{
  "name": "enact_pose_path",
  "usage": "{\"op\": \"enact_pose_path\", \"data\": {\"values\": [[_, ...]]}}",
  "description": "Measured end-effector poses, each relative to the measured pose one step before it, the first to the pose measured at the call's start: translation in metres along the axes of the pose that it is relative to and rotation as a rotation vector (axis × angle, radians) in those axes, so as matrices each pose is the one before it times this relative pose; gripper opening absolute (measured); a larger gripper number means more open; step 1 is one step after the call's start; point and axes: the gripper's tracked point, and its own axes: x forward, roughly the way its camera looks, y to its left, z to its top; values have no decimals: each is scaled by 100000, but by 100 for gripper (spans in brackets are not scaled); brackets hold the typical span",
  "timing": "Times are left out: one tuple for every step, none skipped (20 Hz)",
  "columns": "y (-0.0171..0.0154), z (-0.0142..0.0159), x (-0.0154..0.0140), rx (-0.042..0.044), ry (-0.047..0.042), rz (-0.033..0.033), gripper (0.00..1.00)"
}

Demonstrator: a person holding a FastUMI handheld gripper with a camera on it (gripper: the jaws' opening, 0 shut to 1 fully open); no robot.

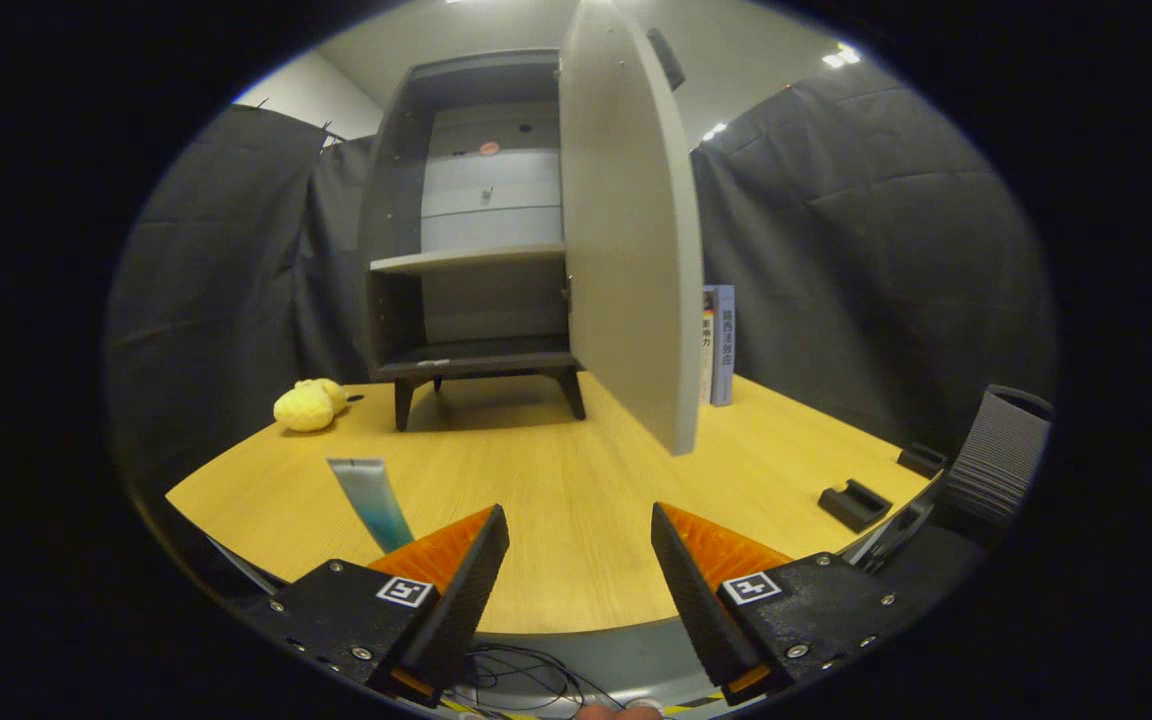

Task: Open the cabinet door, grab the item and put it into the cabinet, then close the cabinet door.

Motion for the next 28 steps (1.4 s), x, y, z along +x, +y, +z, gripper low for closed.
{"op": "enact_pose_path", "data": {"values": [[1547, -1357, 303, -1827, 2006, 3211, 89], [1451, -1197, 263, -1792, 1675, 3316, 89], [1412, -831, 246, -1079, 1080, 2810, 89], [1021, -372, 213, 45, 391, 2533, 89], [1135, -104, 335, 768, 234, 2712, 89], [1298, -220, 779, 373, -25, 1818, 89], [1071, -112, 897, 9, -324, 1120, 89], [831, -94, 1042, 429, -681, 926, 89], [897, 95, 1008, 1398, -435, 1432, 89], [770, -208, 1056, 1488, 573, 822, 89], [651, -173, 899, 1299, 347, 871, 89], [290, -70, 769, 280, 326, -798, 89], [-310, 143, 604, -518, -722, -2259, 89], [-97, 291, 381, 503, -949, -743, 89], [-134, 229, 252, 597, -312, -396, 89], [182, -211, 240, -310, 977, 721, 88], [-307, -282, 304, -2900, 1866, -1582, 79], [-288, -129, 104, -2955, 881, 307, 71], [214, 650, -137, -604, -827, 1910, 58], [-93, 547, -328, 210, 234, -114, 52], [-138, 573, -39, 1153, 305, 56, 49], [-271, 470, -247, 601, 216, -486, 49], [30, 643, -240, 870, -60, 526, 49], [61, 638, -304, 463, -56, 178, 48], [-116, 822, -334, 144, 53, -264, 47], [91, 990, -238, 560, -417, -116, 47], [22, 1216, -403, 857, -513, -18, 47], [92, 1339, -183, 802, -669, 47, 47]]}}
